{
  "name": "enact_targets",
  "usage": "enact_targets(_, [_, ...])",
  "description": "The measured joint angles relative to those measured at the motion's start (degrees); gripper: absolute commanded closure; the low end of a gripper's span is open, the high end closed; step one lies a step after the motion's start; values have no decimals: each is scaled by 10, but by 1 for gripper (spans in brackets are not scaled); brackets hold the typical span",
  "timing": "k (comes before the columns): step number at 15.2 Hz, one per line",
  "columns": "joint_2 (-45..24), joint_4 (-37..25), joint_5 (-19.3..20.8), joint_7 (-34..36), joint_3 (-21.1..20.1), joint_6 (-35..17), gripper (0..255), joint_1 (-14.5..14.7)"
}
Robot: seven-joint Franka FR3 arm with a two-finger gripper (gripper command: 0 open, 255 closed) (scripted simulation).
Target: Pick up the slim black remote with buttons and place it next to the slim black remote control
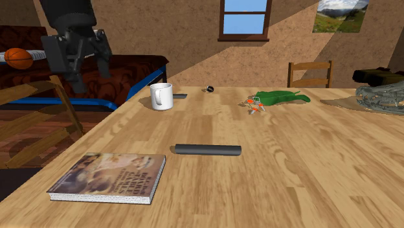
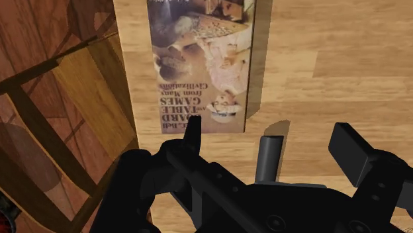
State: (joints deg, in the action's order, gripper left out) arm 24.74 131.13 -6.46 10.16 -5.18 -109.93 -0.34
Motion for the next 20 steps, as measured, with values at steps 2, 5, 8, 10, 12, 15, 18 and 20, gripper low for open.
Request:
enact_targets(2, [-47, -18, 0, 9, -7, -28, 0, 1])
enact_targets(5, [-113, -51, 3, 24, -17, -56, 0, 2])
enact_targets(8, [-180, -85, 9, 34, -22, -86, 0, 3])
enact_targets(10, [-229, -118, 14, 40, -24, -100, 0, 2])
enact_targets(12, [-279, -156, 21, 46, -24, -109, 0, 2])
enact_targets(15, [-341, -208, 29, 59, -26, -114, 0, 7])
enact_targets(18, [-412, -271, 38, 69, -25, -119, 0, 12])
enact_targets(20, [-465, -325, 45, 78, -24, -115, 0, 17])
